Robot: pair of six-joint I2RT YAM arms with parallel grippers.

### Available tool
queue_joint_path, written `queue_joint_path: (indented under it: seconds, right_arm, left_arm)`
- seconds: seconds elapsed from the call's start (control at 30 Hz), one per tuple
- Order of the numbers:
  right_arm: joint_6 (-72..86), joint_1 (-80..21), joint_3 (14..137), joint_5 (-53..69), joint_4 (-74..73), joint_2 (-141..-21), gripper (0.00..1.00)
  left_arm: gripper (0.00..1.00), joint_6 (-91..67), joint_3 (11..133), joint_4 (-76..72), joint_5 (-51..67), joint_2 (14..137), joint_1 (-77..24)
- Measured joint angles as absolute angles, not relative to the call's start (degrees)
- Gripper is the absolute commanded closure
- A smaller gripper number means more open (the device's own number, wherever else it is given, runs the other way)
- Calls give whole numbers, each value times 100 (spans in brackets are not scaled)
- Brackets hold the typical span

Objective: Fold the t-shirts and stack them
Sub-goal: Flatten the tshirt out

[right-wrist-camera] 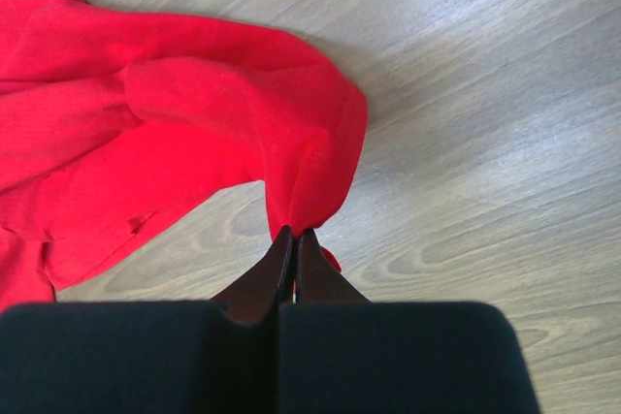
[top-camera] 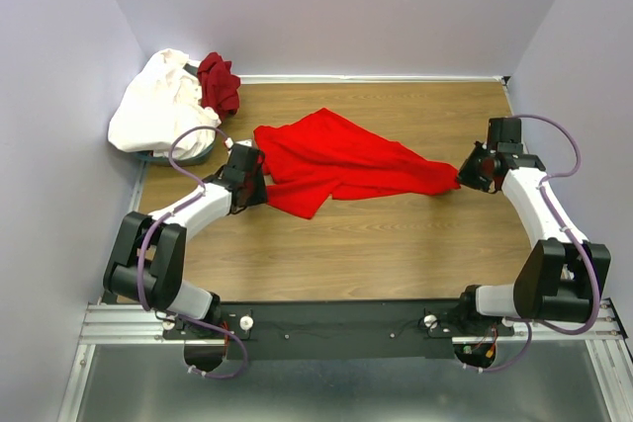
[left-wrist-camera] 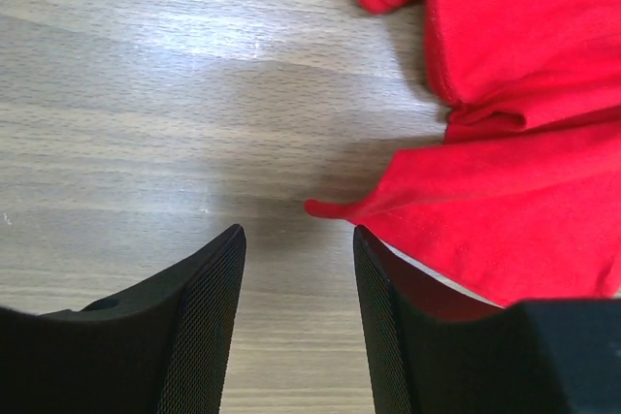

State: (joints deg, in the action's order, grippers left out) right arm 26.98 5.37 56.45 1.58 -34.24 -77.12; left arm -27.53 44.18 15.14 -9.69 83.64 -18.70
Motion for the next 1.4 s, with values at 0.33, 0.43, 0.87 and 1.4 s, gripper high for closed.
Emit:
queue_joint_path:
  seconds: [0.33, 0.43, 0.87, 1.4]
  right_arm:
    - [2698, 539, 5642, 222, -3415, -7658, 100]
    - [2698, 537, 5640, 226, -3413, -7618, 100]
    - [2698, 537, 5605, 231, -3411, -7607, 99]
    - [2689, 537, 5623, 298, -3413, -7590, 99]
  left_arm:
    - [52, -2624, 4436, 1214, -746, 8785, -1837]
    - [53, -2576, 4541, 1168, -687, 8903, -1837]
    - [82, -2453, 4722, 1007, -661, 9148, -1837]
    - [100, -2447, 5009, 1286, -34, 8698, -1251]
